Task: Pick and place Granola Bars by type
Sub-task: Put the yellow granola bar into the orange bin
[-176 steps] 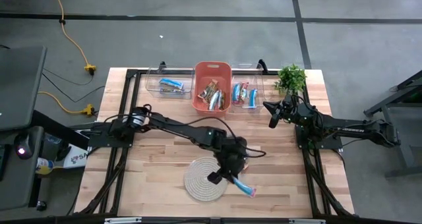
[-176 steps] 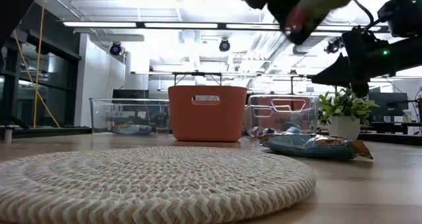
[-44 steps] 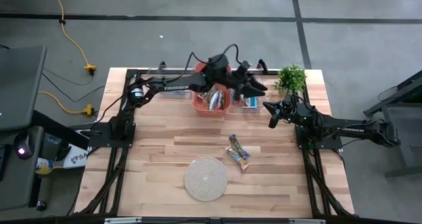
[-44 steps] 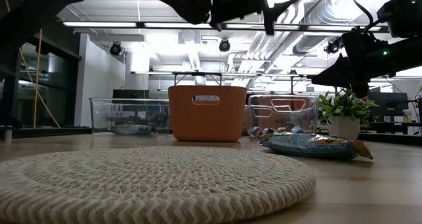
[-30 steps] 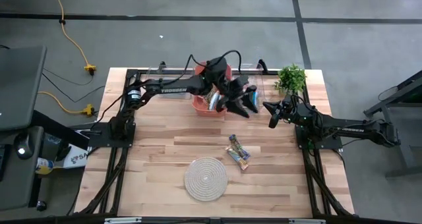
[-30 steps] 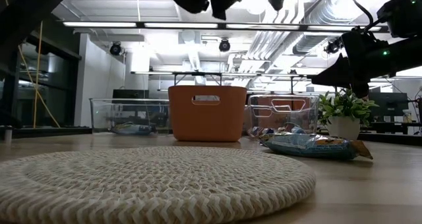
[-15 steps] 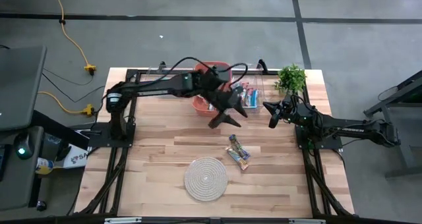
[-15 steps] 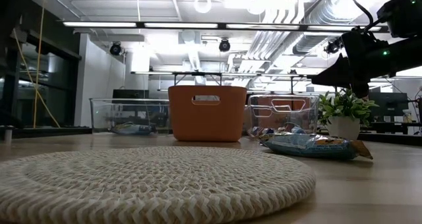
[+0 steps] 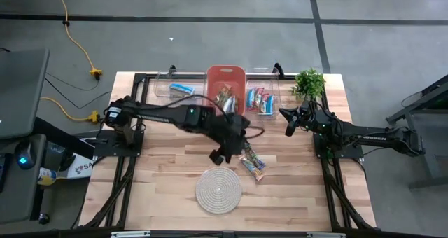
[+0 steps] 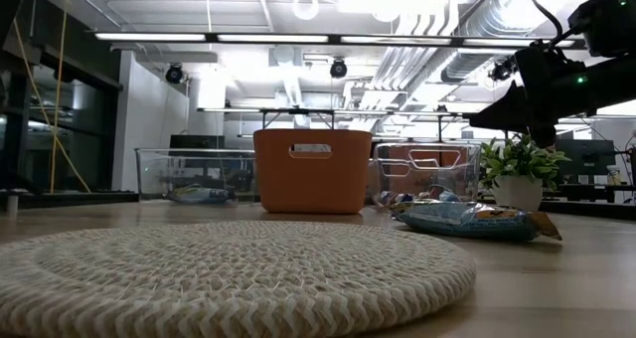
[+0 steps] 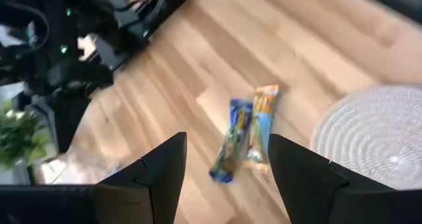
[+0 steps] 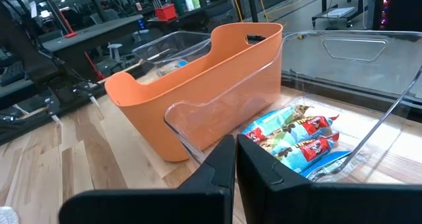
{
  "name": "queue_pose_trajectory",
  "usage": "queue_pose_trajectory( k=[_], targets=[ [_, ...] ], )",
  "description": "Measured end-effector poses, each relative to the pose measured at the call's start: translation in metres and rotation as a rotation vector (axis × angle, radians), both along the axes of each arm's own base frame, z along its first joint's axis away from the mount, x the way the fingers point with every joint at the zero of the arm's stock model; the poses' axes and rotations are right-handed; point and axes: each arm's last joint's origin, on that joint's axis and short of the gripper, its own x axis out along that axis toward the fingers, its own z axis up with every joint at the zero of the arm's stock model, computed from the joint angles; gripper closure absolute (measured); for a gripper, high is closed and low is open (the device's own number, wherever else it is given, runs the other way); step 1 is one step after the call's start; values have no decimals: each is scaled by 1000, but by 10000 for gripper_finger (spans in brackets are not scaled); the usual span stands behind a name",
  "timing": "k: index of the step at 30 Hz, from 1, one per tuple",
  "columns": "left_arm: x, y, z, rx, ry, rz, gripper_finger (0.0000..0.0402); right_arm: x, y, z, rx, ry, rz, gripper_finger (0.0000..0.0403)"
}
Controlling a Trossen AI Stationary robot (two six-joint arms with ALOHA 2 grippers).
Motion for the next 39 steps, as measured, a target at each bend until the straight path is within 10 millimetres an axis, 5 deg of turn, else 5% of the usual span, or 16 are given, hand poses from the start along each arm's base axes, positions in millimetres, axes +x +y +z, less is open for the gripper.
queue_pose_trajectory(
  k=[22, 28, 39],
  targets=[
    [54, -47, -118, 158, 215, -48, 192, 0, 0, 0, -1, -2, -2, 402],
    [61, -43, -142, 68, 279, -109, 192, 1, 0, -1, 2, 6, 1, 402],
    [72, -15, -152, -32, 280, -104, 192, 1, 0, -2, 5, 18, -1, 402]
  ],
)
